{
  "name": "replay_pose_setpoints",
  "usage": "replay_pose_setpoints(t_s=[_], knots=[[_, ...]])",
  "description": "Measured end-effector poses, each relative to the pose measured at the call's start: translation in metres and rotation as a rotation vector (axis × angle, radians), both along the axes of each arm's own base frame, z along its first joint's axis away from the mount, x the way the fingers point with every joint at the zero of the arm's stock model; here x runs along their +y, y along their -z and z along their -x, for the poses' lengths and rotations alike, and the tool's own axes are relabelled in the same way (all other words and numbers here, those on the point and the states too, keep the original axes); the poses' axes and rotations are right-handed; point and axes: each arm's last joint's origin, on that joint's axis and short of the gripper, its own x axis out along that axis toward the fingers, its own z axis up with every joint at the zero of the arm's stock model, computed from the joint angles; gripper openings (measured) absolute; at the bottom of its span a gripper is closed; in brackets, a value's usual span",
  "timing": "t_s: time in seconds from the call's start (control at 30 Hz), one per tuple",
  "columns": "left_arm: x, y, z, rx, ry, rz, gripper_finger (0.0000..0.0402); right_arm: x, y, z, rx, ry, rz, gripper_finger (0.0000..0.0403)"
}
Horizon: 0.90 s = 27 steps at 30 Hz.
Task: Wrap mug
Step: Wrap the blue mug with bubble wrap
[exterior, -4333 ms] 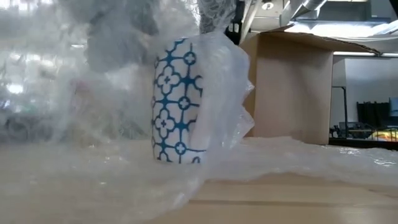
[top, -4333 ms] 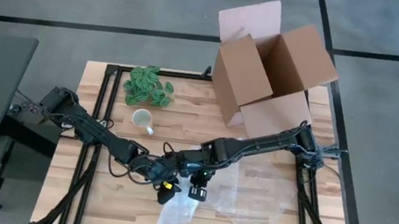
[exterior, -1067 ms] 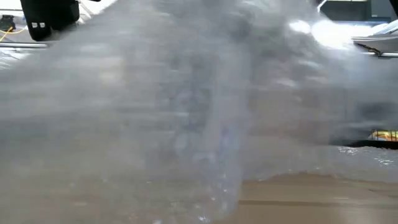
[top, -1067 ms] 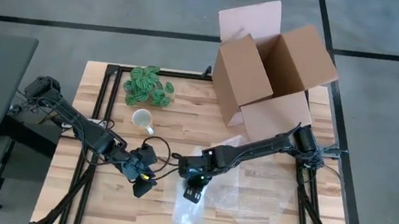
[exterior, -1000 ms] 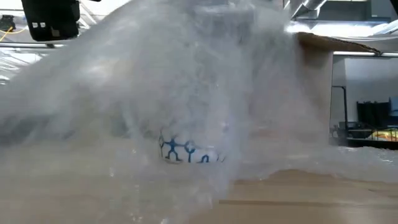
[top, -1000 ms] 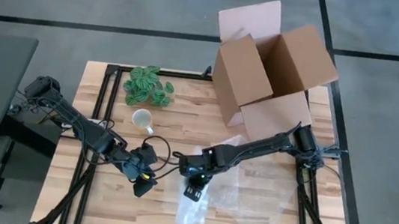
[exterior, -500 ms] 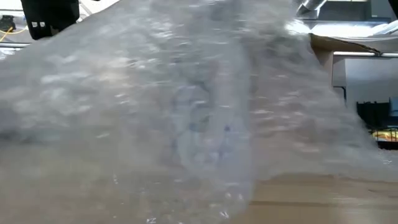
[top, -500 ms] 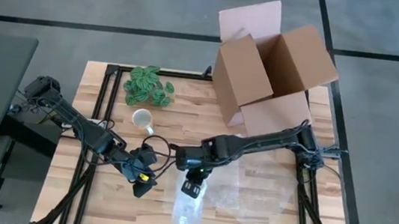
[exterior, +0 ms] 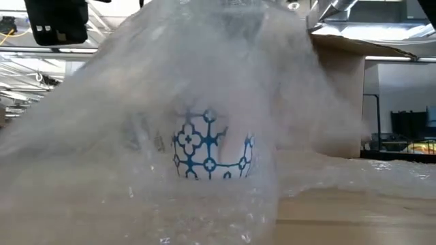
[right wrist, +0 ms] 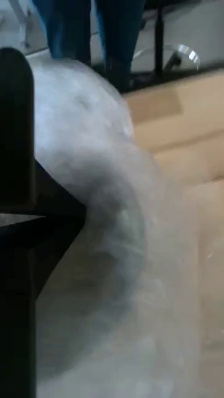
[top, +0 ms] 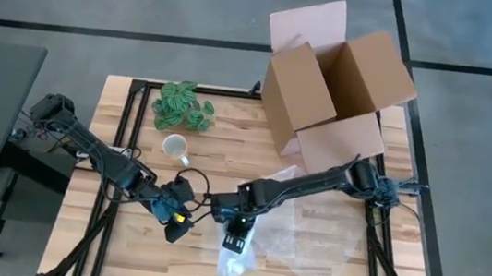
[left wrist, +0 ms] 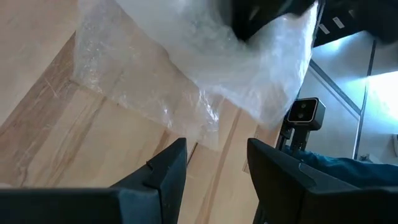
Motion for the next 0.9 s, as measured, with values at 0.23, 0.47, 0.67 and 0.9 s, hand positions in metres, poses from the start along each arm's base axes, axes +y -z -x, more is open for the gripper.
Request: replay_pose_setpoints(t_s=[0.23,0.47,0.67,0.9], knots=[[0.000,0.000,0.000,-0.002,-0.012,0.012,0.0150,-0.002,0.021,-0.003,0.028,-0.011,0.115,0.0000],[0.000,0.000,0.000,0.001,-0.020,0.018,0.0150,-0.008,0.006,0.001,0.020,-0.006,0.139,0.0000],[0.000,-0.001,-0.001,-0.004,-0.026,0.027,0.0150,-0.013,-0.046,0.014,-0.054,0.023,0.130,0.0000],[-0.001,-0.002,-0.002,-0.025,-0.031,0.045,0.0150,-0.011,-0.086,0.027,-0.156,0.038,0.062,0.0000]])
